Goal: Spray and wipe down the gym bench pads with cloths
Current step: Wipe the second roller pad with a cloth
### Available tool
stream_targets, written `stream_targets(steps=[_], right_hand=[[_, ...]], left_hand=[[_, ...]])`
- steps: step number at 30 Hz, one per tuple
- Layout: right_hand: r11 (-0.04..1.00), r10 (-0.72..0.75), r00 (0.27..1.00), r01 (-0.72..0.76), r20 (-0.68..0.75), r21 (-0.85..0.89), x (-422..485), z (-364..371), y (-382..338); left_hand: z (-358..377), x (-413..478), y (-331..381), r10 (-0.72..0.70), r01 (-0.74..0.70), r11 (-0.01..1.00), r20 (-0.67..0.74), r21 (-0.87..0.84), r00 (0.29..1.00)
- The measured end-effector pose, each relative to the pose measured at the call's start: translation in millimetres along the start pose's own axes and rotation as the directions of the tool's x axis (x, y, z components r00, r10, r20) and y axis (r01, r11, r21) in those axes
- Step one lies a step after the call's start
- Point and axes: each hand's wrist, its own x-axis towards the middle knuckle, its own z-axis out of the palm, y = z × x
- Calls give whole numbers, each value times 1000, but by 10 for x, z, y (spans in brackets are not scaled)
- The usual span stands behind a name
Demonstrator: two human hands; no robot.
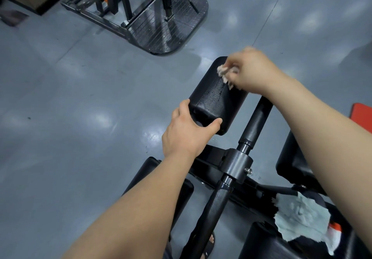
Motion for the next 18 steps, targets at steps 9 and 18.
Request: stream_targets(steps=[9,18], right_hand=[[998,-19,997,23,74,-62,-79,10,-134],[992,-120,980,114,161,48,-274,65,-286]], left_hand=[[15,6,-11,2,-2,1000,-3,16,1000],[12,4,-9,10,-10,1000,21,5,1000]])
